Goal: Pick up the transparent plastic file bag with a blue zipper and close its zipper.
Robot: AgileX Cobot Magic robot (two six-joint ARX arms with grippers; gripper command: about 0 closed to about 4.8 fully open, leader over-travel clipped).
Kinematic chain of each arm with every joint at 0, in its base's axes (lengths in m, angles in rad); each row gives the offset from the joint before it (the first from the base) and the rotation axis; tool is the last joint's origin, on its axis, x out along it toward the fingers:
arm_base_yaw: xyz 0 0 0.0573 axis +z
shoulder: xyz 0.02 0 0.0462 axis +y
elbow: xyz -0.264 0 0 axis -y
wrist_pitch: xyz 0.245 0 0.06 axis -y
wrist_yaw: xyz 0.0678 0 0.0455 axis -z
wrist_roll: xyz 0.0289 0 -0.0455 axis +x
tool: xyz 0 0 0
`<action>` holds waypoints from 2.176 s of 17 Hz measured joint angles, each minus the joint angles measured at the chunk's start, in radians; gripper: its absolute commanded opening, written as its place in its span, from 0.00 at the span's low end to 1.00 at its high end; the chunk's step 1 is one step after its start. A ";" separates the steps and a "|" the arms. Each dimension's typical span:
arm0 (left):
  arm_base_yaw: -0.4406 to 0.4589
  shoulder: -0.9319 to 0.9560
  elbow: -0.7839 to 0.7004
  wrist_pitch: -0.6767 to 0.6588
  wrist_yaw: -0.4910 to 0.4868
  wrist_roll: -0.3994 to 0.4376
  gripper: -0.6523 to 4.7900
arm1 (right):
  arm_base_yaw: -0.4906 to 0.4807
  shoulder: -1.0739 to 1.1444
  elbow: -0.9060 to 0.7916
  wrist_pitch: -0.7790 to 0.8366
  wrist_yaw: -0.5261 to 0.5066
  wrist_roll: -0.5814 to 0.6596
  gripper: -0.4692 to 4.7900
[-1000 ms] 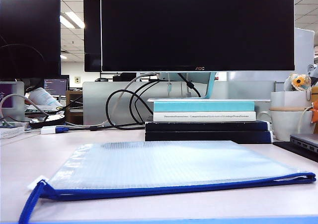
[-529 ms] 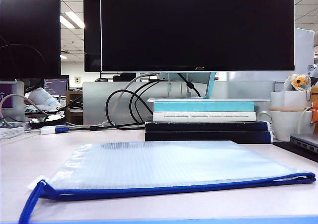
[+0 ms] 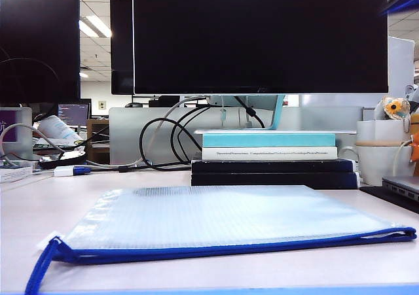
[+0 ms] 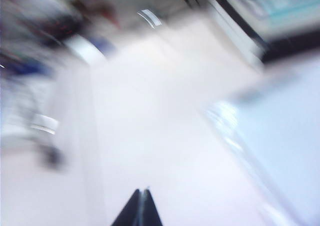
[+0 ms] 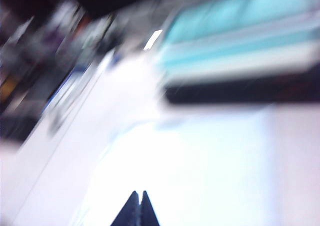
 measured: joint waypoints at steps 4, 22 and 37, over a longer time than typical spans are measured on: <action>-0.003 0.093 0.000 -0.032 0.184 0.003 0.11 | 0.240 0.131 0.000 0.001 -0.021 -0.074 0.07; -0.058 0.093 0.040 -0.096 -0.020 -0.036 0.11 | 0.894 0.923 0.228 0.233 0.129 -0.014 0.37; -0.058 0.094 0.040 -0.111 -0.018 -0.037 0.11 | 0.913 1.061 0.298 0.252 0.156 0.034 0.37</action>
